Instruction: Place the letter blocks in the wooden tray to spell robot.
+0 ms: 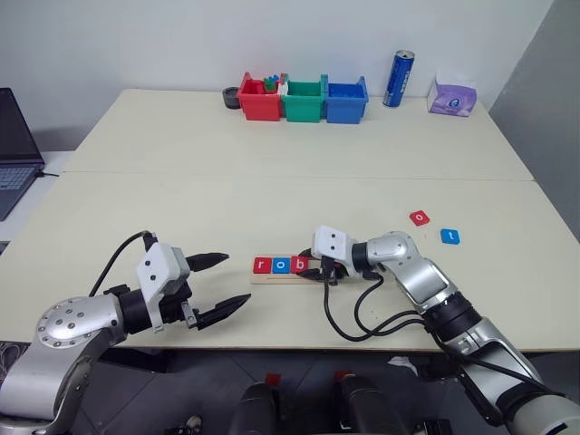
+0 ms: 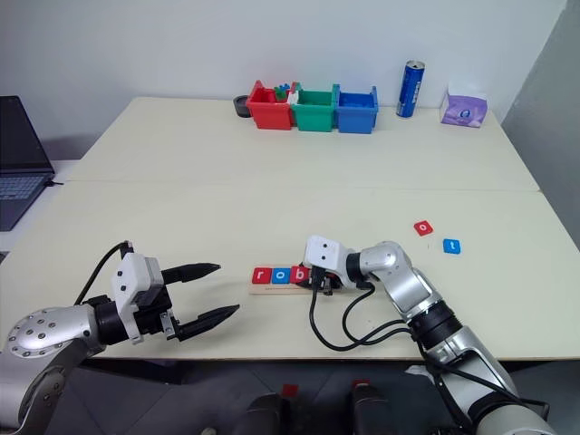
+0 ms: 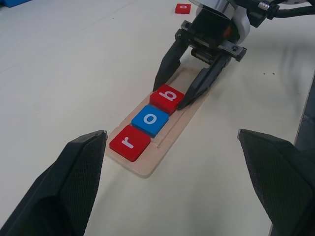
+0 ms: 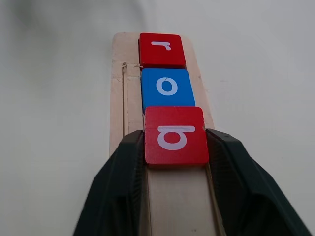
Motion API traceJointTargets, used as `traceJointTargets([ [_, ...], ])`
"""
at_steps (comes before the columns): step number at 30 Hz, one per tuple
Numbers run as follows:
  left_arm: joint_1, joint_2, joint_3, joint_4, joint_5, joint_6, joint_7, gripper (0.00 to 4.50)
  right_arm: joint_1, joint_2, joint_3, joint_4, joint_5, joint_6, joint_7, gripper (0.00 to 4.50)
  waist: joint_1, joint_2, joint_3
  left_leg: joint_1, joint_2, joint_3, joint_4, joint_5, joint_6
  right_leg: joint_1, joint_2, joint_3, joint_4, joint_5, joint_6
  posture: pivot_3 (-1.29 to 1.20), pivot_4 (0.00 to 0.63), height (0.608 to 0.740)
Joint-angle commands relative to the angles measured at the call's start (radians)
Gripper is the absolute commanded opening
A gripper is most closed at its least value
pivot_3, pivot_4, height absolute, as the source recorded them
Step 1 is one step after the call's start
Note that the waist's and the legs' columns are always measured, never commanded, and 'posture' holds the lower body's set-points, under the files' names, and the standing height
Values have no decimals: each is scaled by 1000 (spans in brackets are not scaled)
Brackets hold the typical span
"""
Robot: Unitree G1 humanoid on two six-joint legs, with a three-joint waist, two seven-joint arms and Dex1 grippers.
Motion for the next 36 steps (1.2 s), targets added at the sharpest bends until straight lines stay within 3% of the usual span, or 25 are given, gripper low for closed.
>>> traceJointTargets([
  [1,-13,9,12,-10,-18,-10,-3,4500,-22,0,-15,-6,5,-11,9,3158,0,0,0,0,0,0,0,0,0,0,0,0,0,0,0,0,150,740],
  [5,-21,10,10,-4,-15,-10,-5,4500,-22,-9,-22,-22,12,0,23,4482,0,0,0,0,0,0,0,0,0,0,0,0,0,0,0,0,150,740],
  [17,-57,9,-14,27,-6,-19,-14,4500,-41,16,-111,-82,97,148,3,4482,0,0,0,0,0,0,0,0,0,0,0,0,0,0,0,0,150,740],
  [20,-64,9,-18,34,-4,-22,-18,4500,-46,22,-122,-71,102,151,-12,3866,0,0,0,0,0,0,0,0,0,0,0,0,0,0,0,0,150,740],
  [22,-67,10,-18,36,-3,-22,-21,4500,-46,25,-122,-57,94,139,-22,3229,0,0,0,0,0,0,0,0,0,0,0,0,0,0,0,0,150,740],
  [30,-68,14,-13,35,2,-20,-25,4500,-50,48,-102,28,38,45,-103,214,0,0,0,0,0,0,0,0,0,-1,0,0,0,0,0,0,150,740],
  [31,-65,15,-11,33,2,-20,-25,4500,-50,50,-98,35,32,32,-107,16,0,0,0,0,0,0,0,0,0,-1,0,0,0,0,0,0,150,740],
  [36,-58,18,-5,32,4,-22,-22,4500,-48,57,-71,53,0,-35,-112,16,0,0,0,-1,0,0,0,0,0,-1,0,0,0,0,0,0,150,740],
])
